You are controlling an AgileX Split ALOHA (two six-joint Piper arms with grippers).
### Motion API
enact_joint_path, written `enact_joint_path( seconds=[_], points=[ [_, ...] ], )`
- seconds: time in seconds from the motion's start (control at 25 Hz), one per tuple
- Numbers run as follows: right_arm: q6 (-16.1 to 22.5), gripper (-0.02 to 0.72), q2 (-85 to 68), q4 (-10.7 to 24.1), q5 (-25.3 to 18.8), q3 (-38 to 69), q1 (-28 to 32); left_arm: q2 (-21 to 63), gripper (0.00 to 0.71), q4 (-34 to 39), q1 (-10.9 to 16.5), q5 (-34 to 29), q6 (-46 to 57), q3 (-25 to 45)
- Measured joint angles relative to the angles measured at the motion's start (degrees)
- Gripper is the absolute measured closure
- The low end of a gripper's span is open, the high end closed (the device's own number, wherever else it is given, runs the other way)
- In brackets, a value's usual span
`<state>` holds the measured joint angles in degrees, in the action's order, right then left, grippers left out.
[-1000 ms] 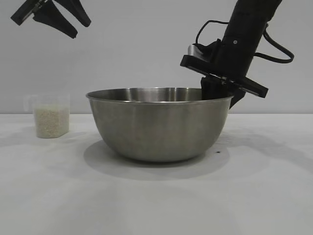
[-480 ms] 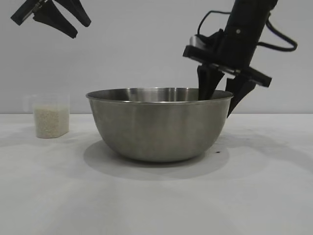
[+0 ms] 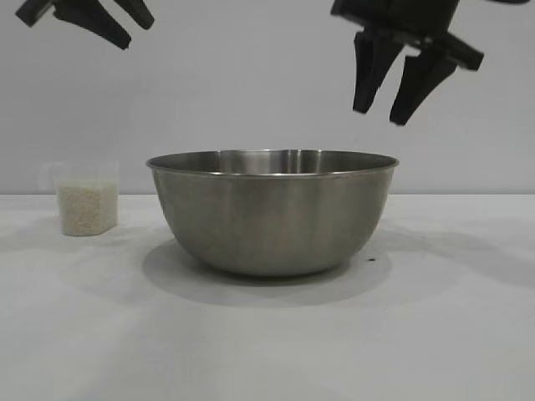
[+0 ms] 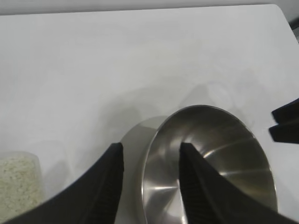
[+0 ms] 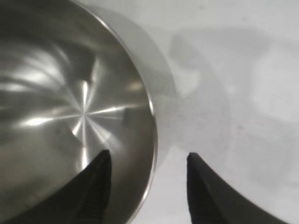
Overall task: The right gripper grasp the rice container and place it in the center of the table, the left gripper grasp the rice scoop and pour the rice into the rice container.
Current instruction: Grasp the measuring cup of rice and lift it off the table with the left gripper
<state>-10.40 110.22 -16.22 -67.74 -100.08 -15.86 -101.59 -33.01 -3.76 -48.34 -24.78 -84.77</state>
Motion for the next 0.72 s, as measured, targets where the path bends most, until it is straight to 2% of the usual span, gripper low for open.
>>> enact_joint_path(
  seconds=[0.24,0.48,0.6,0.72],
  points=[
    [1.72,0.383,-4.98,2.93,1.47,3.67,0.0,0.03,0.469,5.63,0.0,-2.22,4.17,0.0],
    [3.38,0.383,-12.73,4.13,10.0,16.63,0.0,0.74,0.469,14.05,0.0,-3.11,10.39,0.27],
    [4.15,0.383,-16.02,4.18,14.91,22.54,0.0,2.27,0.469,17.88,0.0,-3.25,13.15,2.07],
    [4.89,0.383,-18.24,4.18,17.68,26.06,0.0,4.69,0.469,20.1,0.0,-1.09,14.87,5.25]
  ],
)
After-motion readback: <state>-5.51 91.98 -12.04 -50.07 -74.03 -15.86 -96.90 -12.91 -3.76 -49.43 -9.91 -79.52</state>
